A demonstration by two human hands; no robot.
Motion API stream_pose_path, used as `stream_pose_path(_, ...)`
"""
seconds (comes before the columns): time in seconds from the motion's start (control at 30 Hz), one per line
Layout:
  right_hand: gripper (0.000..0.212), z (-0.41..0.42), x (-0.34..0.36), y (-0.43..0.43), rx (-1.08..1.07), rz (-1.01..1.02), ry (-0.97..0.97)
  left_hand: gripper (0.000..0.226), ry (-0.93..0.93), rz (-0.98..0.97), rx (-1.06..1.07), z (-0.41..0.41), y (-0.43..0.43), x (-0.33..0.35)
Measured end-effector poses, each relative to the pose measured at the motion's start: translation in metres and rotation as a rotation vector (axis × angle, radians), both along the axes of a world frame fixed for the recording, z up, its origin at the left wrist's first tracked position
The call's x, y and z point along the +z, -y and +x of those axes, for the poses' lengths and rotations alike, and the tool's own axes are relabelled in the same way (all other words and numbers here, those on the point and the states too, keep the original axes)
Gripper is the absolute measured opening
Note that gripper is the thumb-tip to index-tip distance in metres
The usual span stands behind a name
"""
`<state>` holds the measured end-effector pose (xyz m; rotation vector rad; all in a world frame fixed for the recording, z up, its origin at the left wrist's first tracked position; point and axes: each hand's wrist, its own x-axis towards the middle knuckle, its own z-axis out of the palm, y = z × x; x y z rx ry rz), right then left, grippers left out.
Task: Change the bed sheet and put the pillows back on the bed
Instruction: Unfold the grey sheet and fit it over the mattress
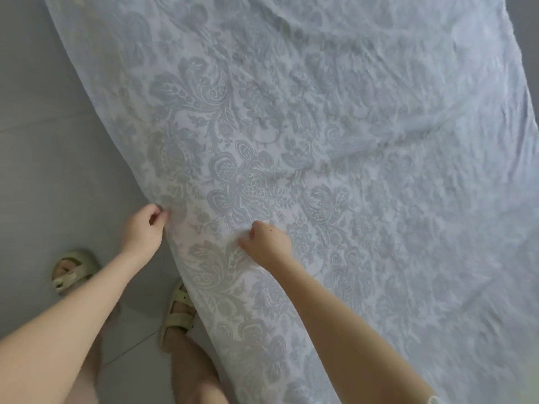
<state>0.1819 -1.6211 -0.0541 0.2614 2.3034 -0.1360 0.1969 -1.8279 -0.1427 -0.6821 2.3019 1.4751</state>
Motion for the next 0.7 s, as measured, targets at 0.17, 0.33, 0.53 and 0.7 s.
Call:
stream_pose_path(0.17, 0.011, -0.013, 0.010, 0.024, 0.025, 0.071, 0.085, 0.027, 0.062, -0.007, 0.002, 0.009, 0.021, 0.004)
stream_pose_path(0.33, 0.030, -0.038, 0.025, 0.061, 0.045, 0.072, 0.142, 0.012, 0.361, 0.162, -0.027, -0.035, 0.032, -0.014)
stream_pose_path(0.53, 0.031, -0.102, 0.029, 0.105, -0.057, 0.014, -0.040, 0.056, 0.239, 0.235, 0.107, -0.150, 0.083, -0.003)
stream_pose_path(0.7, 0.030, -0.153, 0.026, 0.129, -0.059, -0.008, -0.087, 0.055, 0.216, 0.277, 0.279, -0.229, 0.113, -0.007)
